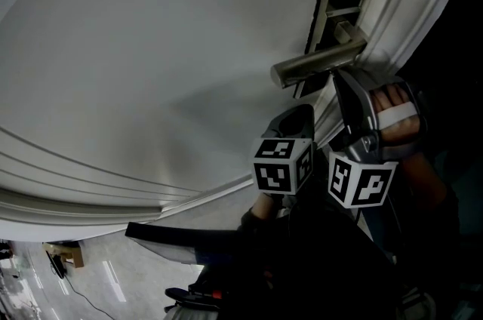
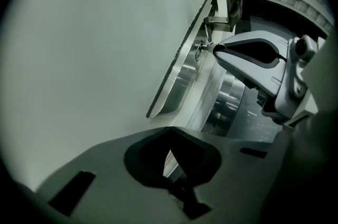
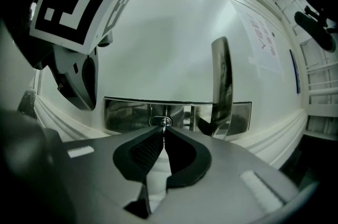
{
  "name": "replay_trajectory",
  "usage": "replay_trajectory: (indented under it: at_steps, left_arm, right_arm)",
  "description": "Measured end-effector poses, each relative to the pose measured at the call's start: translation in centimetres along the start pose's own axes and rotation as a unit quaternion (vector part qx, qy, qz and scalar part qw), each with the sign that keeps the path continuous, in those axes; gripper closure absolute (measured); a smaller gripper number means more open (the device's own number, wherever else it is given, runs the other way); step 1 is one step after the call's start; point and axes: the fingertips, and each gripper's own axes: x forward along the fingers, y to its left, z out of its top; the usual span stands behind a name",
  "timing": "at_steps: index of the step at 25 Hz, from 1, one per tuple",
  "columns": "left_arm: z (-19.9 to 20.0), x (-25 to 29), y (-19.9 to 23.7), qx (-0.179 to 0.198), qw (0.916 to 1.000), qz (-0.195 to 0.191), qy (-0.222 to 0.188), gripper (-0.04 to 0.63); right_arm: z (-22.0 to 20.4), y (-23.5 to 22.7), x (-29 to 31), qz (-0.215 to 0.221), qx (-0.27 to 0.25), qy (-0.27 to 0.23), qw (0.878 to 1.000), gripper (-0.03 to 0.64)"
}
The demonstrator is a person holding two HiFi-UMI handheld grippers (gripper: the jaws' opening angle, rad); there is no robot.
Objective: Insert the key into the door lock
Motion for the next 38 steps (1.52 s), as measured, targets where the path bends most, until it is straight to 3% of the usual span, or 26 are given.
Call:
replay_trajectory:
  at_steps: [38]
  left_arm:
    - [0.25,0.0,0.33,0.001,0.9999,-0.011,0.003,0.595]
  right_arm:
    - [0.07,-0.07,0.02,0.002,0.001,0.01,1.0,0.604]
